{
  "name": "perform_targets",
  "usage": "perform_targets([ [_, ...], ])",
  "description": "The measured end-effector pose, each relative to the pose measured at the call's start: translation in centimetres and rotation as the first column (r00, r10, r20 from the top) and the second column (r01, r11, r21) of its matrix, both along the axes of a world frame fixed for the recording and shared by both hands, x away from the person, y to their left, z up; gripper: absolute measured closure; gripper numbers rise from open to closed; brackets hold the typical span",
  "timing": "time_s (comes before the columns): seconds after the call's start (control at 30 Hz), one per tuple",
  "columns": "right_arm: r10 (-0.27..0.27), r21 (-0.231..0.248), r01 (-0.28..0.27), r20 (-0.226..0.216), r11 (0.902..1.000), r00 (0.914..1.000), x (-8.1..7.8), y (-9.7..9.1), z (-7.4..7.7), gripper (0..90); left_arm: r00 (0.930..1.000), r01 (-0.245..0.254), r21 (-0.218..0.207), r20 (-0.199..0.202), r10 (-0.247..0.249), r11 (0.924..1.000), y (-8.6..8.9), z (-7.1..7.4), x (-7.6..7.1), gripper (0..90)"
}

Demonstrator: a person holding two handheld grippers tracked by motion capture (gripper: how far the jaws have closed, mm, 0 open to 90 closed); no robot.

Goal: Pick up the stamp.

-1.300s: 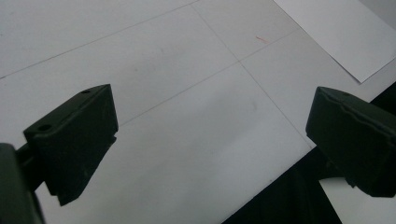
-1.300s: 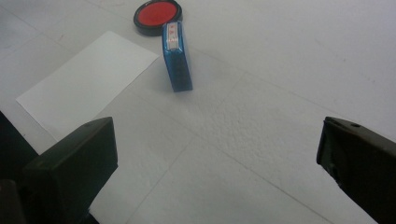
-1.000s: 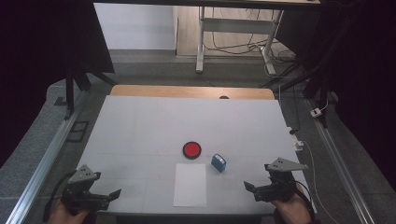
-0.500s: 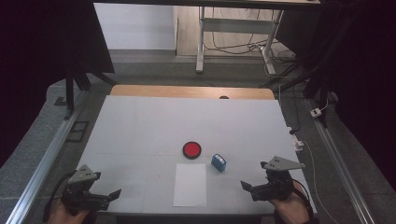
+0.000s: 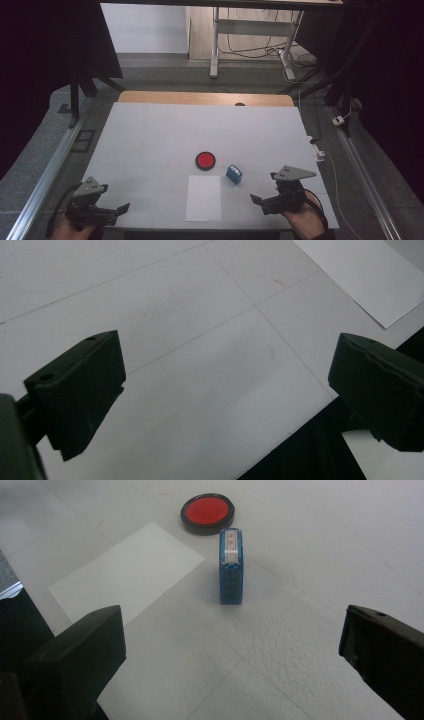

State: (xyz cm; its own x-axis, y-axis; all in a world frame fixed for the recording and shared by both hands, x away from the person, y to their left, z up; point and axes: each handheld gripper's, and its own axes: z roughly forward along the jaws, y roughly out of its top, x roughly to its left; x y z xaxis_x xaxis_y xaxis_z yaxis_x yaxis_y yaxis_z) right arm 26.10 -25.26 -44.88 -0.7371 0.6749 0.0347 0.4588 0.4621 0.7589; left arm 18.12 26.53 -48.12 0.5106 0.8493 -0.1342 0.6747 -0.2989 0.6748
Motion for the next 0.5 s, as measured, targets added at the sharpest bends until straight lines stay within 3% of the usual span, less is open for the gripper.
perform_targets([
  [0.2, 0.013, 0.043, -0.012, -0.002, 0.9990, 0.9999, 0.4, 0.3, 0.2, 0.0, 1.0000, 0.002, 0.002, 0.000, -0.002, 1.0000, 0.0, 0.0, 0.0, 2.3],
  [0.5, 0.026, 0.036, -0.026, -0.008, 0.9990, 0.9996, 1.2, 1.1, 0.5, 0.0, 1.0000, 0.003, 0.006, 0.003, -0.003, 1.0000, -0.1, 0.0, 0.0, 2.1],
])
